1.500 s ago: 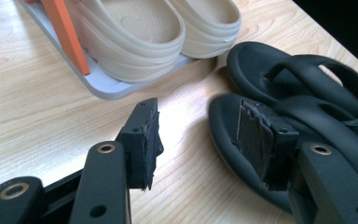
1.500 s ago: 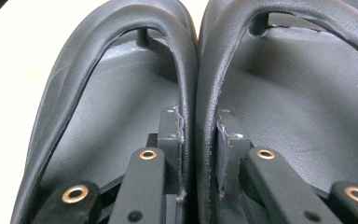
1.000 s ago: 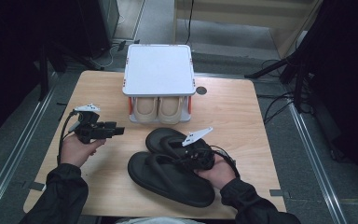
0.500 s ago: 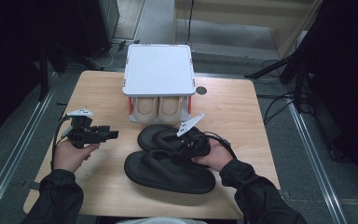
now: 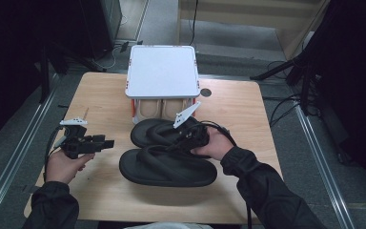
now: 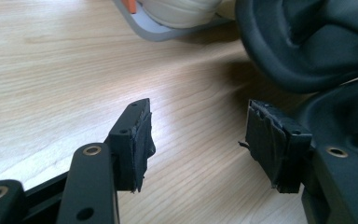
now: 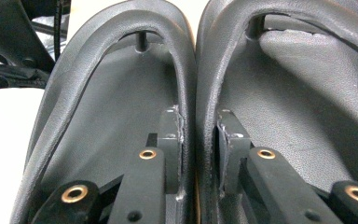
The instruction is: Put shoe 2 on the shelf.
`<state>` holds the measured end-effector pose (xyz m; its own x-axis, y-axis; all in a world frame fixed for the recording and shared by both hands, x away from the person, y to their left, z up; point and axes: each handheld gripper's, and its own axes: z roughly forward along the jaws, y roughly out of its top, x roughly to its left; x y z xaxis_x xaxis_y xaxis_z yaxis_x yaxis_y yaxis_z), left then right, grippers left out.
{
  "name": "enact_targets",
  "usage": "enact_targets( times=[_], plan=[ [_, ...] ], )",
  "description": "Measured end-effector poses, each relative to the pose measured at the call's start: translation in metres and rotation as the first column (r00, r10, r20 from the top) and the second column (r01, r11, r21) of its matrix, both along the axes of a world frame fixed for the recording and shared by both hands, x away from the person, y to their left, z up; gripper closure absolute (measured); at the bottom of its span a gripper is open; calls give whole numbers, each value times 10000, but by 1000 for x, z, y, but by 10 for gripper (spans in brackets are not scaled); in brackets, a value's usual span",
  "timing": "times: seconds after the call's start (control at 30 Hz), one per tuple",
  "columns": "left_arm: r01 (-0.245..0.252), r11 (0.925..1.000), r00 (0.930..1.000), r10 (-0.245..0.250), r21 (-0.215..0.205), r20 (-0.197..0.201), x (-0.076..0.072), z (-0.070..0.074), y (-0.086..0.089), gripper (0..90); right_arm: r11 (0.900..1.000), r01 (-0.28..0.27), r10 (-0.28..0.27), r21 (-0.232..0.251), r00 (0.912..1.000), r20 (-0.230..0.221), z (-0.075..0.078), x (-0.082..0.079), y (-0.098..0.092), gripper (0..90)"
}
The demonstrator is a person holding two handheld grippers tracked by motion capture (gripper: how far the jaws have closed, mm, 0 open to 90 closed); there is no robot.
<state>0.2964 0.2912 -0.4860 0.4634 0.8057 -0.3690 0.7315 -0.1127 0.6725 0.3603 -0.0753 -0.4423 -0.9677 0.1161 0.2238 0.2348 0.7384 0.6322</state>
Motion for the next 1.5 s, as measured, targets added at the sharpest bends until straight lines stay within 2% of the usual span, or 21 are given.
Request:
enact_targets(
  times=[0.2, 0.47, 0.67, 0.8, 1.2, 1.3, 1.5],
  plan=[
    [-256, 9997, 9997, 256, -54, -37, -4, -1, 5, 415, 9995, -291, 291, -89, 9996, 19, 13, 4, 6, 756],
    [-270, 9996, 9996, 270, -75, 27, -4, 0, 6, 415, 9979, -642, 642, -14, 9978, 187, 36, 9, 12, 756],
    [-259, 9996, 9997, 260, -91, 32, -4, 0, 6, 410, 9979, -640, 636, 112, 9976, 271, 49, 10, 11, 755],
    [-265, 9996, 9996, 265, -128, 49, -4, -1, 5, 410, 9979, -617, 613, 175, 9977, 273, 64, 12, 10, 754],
    [-148, 9998, 9999, 149, -142, 64, -2, 0, 4, 406, 9977, -635, 621, 254, 9967, 530, 88, 14, 12, 755],
    [-123, 9999, 9999, 124, -118, 47, -2, 0, 3, 406, 9982, -518, 504, 305, 9978, 429, 95, 16, 14, 755],
    [-99, 9999, 9999, 100, -124, 26, -2, -1, 3, 405, 9992, -226, 206, 319, 9980, 603, 110, 25, 18, 755]
  ],
)
